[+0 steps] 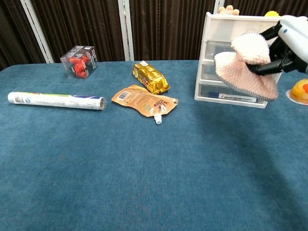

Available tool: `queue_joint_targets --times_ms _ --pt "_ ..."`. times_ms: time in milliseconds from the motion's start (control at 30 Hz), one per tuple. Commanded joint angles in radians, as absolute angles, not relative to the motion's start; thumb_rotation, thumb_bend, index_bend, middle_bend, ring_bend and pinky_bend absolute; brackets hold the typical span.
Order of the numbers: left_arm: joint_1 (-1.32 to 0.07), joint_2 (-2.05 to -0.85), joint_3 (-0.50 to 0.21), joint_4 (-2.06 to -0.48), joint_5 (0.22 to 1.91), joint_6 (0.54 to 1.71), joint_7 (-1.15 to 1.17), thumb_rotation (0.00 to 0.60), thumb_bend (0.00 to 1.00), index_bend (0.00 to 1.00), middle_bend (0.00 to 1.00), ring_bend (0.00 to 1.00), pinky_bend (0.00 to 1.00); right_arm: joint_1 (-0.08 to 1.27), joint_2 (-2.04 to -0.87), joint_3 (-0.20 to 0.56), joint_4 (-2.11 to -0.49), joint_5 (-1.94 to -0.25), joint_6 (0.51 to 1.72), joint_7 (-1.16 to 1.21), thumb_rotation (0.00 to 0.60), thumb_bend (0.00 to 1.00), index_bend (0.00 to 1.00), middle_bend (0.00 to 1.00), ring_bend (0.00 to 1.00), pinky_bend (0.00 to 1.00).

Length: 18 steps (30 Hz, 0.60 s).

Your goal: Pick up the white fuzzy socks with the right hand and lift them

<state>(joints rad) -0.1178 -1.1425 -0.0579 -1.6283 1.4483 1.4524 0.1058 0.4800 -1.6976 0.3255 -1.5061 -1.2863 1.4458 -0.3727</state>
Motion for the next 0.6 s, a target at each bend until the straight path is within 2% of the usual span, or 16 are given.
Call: queue_joint_targets --times_ms 33,600 --pt "-0.118 -1.143 -0.058 -1.628 1.448 1.453 0.106 0.6 0.02 0.0 0.0 0.0 0.0 0.487 -1.689 0.339 -1.501 -1.28 1.443 -0.371 0.6 0.42 0.65 1.0 0.97 0.91" --pt "-0.117 -1.146 -0.059 -1.629 1.445 1.454 0.111 0.6 0.02 0.0 0.0 0.0 0.0 0.503 -1.664 0.373 -1.459 -1.244 1.427 -0.358 0.6 0.42 0.65 1.0 0.97 0.91"
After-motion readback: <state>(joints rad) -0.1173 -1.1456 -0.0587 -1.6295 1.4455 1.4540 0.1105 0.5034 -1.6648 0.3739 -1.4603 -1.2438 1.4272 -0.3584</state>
